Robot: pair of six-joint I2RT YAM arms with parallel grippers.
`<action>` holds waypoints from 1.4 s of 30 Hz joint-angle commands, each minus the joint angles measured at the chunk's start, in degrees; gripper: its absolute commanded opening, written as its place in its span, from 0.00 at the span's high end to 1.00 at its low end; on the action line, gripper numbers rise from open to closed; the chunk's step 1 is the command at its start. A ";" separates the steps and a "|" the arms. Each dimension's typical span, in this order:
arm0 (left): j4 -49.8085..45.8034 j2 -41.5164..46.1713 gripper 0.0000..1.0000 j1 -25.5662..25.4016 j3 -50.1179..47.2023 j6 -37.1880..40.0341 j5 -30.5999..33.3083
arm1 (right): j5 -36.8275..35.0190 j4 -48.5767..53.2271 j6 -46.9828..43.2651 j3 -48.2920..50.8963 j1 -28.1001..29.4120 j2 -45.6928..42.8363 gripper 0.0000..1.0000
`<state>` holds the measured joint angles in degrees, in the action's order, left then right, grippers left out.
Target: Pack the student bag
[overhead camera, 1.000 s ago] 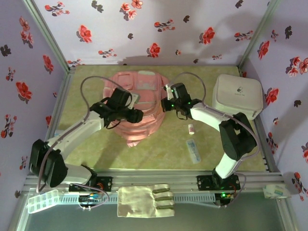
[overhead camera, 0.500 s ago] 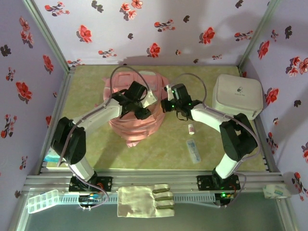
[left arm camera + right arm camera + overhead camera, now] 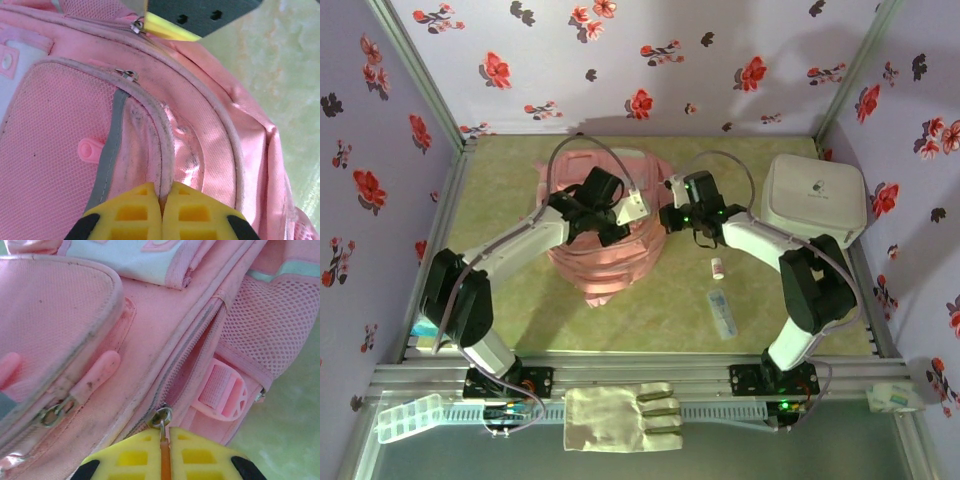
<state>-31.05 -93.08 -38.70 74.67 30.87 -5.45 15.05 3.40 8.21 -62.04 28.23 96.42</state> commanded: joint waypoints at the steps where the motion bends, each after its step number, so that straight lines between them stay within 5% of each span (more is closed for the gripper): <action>1: -5.89 4.31 1.00 0.38 -3.94 3.05 -6.37 | -4.32 4.35 -4.16 -3.69 -2.34 0.58 0.90; 17: -6.30 7.87 1.00 0.37 -6.62 3.90 -10.98 | -14.60 6.70 6.16 -11.13 -3.62 5.52 0.88; 20: -5.50 8.09 1.00 0.37 -6.78 3.25 -10.90 | -15.44 9.05 8.90 -11.86 -3.62 4.82 0.79; 24: -3.59 8.86 1.00 0.38 -7.12 1.36 -10.78 | -4.79 8.25 11.81 -8.61 -3.55 -1.53 0.51; 27: -0.28 9.88 1.00 0.43 -8.34 -0.12 -10.93 | 3.13 1.22 15.60 -2.72 -3.19 -7.06 0.40; 42: 13.79 15.23 1.00 2.45 -16.01 -6.67 -13.61 | 18.00 -5.19 17.40 -1.62 1.74 -2.01 0.26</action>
<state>-21.58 -80.71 -37.04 59.77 27.75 -15.11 28.51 0.75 24.69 -62.65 29.69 92.62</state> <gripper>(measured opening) 0.053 0.729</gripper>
